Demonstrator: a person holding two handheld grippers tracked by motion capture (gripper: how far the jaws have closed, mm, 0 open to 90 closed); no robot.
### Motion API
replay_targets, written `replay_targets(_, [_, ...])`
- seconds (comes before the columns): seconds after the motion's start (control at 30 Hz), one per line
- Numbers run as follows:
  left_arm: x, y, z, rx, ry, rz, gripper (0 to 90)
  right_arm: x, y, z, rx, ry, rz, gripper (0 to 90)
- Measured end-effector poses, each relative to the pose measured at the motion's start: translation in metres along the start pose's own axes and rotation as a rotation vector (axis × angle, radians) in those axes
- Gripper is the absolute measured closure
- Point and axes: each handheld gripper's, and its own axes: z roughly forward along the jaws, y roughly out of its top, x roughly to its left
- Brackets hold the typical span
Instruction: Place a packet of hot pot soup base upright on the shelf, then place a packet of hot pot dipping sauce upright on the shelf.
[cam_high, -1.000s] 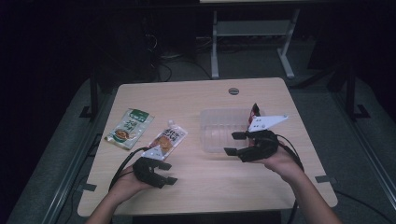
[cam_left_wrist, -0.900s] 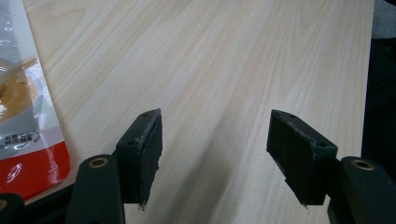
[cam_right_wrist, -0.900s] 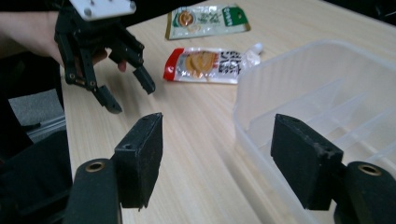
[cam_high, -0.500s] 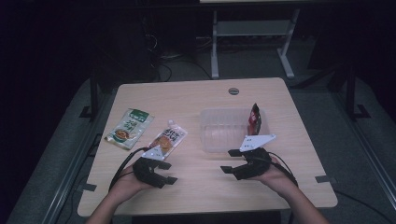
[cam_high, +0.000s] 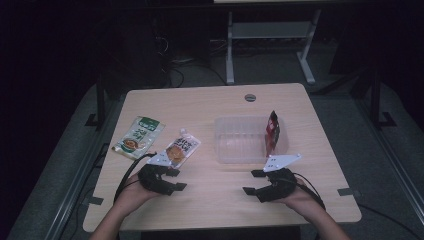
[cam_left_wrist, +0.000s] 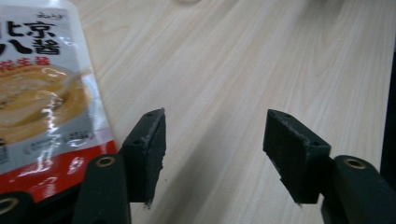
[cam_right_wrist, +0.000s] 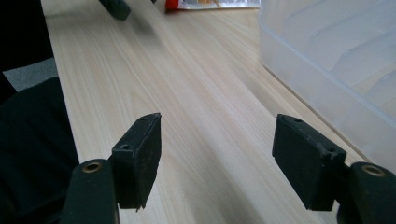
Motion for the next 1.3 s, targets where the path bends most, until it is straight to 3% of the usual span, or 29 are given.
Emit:
replay_targets(0.13, [0.005,0.007,-0.006,-0.003,0.025,-0.004,51.5,-0.002,-0.001,0.003,0.009,-0.004,0.006,32.0])
replay_targets(0.37, [0.025,0.024,-0.015,-0.024,0.091,-0.039,85.3,-0.003,-0.001,0.006,0.022,-0.003,0.004,32.0])
replay_targets(0.43, [0.038,0.032,-0.015,-0.008,0.138,-0.042,89.6,-0.004,-0.001,0.006,0.02,-0.005,0.0,32.0])
replay_targets(0.5, [0.043,0.035,-0.015,-0.005,0.155,-0.048,89.6,-0.004,-0.001,0.005,0.017,-0.006,-0.004,32.0])
replay_targets(0.7, [0.075,0.044,-0.002,0.011,0.222,-0.096,89.7,-0.006,-0.002,0.006,0.021,-0.004,0.0,32.1])
replay_targets(0.87, [0.089,0.046,0.012,0.019,0.232,-0.113,89.7,-0.007,-0.002,0.007,0.028,-0.007,-0.004,32.0])
replay_targets(0.93, [0.09,0.046,0.016,0.014,0.223,-0.122,89.6,-0.007,-0.002,0.008,0.031,-0.009,-0.005,32.1])
replay_targets(0.97, [0.092,0.047,0.021,0.04,0.24,-0.108,89.7,-0.007,-0.003,0.01,0.039,-0.011,-0.006,32.1])
replay_targets(1.07, [0.093,0.046,0.028,0.048,0.25,-0.114,89.7,-0.007,-0.003,0.011,0.045,-0.011,-0.016,32.0])
replay_targets(1.1, [0.093,0.043,0.036,0.08,0.257,-0.124,89.7,-0.007,-0.003,0.011,0.051,-0.008,-0.011,32.1])
replay_targets(1.3, [0.097,0.039,0.041,0.092,0.247,-0.126,89.8,-0.006,-0.003,0.013,0.055,-0.011,-0.021,32.0])
